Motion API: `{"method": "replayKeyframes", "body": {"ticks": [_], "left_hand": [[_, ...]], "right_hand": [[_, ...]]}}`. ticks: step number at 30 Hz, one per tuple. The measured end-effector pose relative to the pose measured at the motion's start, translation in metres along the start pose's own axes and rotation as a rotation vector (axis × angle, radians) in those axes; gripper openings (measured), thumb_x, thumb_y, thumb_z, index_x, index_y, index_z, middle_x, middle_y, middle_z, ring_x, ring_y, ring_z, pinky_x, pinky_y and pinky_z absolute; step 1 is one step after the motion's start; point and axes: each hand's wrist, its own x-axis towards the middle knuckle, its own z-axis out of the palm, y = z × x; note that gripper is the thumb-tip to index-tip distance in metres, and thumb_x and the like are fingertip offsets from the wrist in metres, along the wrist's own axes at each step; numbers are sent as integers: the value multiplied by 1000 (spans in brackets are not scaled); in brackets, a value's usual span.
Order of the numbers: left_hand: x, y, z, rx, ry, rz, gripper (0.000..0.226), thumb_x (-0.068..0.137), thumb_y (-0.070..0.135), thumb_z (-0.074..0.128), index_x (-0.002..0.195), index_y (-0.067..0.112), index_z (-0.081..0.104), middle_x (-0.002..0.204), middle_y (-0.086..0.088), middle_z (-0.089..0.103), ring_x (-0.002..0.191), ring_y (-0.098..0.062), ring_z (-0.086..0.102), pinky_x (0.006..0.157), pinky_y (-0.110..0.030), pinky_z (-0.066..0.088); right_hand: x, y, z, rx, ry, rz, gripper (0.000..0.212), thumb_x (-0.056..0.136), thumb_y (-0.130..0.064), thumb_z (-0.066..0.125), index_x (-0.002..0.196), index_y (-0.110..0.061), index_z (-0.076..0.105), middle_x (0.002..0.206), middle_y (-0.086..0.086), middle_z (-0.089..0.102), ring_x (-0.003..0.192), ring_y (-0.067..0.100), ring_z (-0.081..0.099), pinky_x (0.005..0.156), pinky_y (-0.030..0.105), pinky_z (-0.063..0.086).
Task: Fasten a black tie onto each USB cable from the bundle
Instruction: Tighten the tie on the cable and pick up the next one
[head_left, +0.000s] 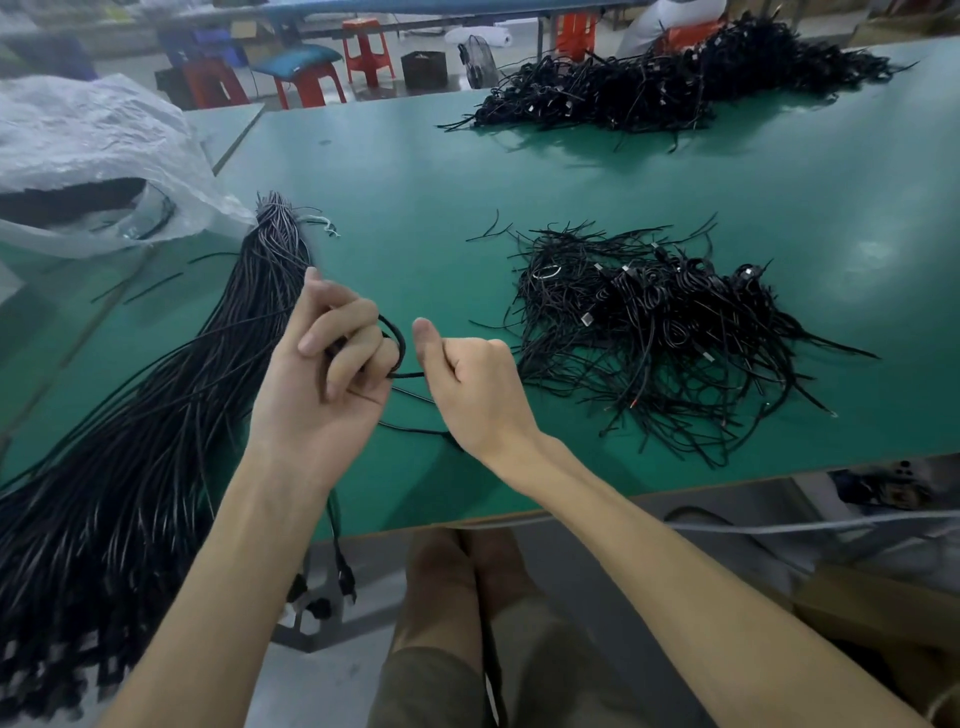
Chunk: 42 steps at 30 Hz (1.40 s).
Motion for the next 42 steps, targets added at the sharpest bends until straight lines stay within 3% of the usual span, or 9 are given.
{"method": "replayKeyframes", "body": {"ticks": [5, 10, 12, 16, 19, 24, 31, 36, 42], "left_hand": [[10, -3, -9, 116, 28, -55, 44, 110, 39, 40, 74, 26, 63, 48, 10, 39, 38, -14, 16, 49, -22, 26], [18, -12, -28, 94, 33, -193, 48, 110, 44, 39, 72, 25, 63, 47, 10, 39, 38, -13, 15, 43, -25, 30], [22, -16, -36, 78, 60, -226, 46, 109, 44, 41, 73, 25, 61, 47, 9, 38, 38, -14, 15, 44, -23, 27], [30, -20, -48, -36, 132, -201, 40, 107, 42, 46, 74, 24, 59, 48, 9, 37, 38, -14, 14, 42, -22, 27], [37, -20, -52, -110, 95, -236, 40, 108, 42, 46, 75, 22, 58, 49, 8, 38, 40, -13, 14, 39, -23, 30], [46, -20, -52, 112, 20, -227, 39, 107, 47, 49, 80, 23, 61, 54, 10, 39, 38, -10, 24, 46, -16, 40], [41, -26, -66, 195, 58, -140, 33, 100, 52, 58, 87, 24, 67, 73, 12, 47, 62, -8, 50, 68, -21, 53], [36, -32, -58, 239, 81, -139, 40, 101, 52, 52, 86, 20, 73, 77, 7, 56, 68, -15, 58, 73, -29, 58], [31, -30, -52, 404, 104, -142, 30, 100, 35, 54, 94, 19, 79, 84, 3, 66, 74, -15, 64, 73, -29, 58]], "right_hand": [[-4, 12, -5, 11, -91, 3, 63, 110, -47, 36, 67, -3, 48, 53, 12, 52, 48, 24, 44, 53, 45, 38], [-9, 25, -6, -30, -101, 1, 37, 110, -42, 37, 88, -16, 52, 52, -5, 45, 46, 13, 40, 55, 29, 29], [-8, 28, -5, -58, -84, -3, 33, 110, -40, 37, 94, -18, 54, 53, -10, 44, 49, 10, 42, 63, 30, 35], [-8, 26, 0, -225, -168, -52, 42, 108, -48, 36, 109, -13, 58, 70, -9, 54, 72, 16, 55, 91, 40, 42], [-11, 26, 2, -339, -201, -107, 55, 104, -58, 35, 118, -8, 55, 85, 1, 66, 91, 23, 62, 93, 38, 39], [-8, 24, 1, -318, -166, -86, 68, 101, -62, 37, 134, -3, 49, 106, 12, 71, 101, 27, 62, 96, 37, 39], [-7, 27, 3, -268, -274, -25, 61, 101, -63, 39, 128, -10, 52, 83, -7, 55, 92, 21, 60, 88, 32, 36], [-7, 27, 2, -254, -267, -9, 47, 104, -56, 43, 117, -14, 58, 101, 0, 68, 95, 21, 60, 91, 37, 40], [-8, 25, 1, -265, -264, -34, 33, 103, -46, 51, 106, -15, 59, 89, -10, 53, 87, 16, 54, 89, 34, 42]]}}
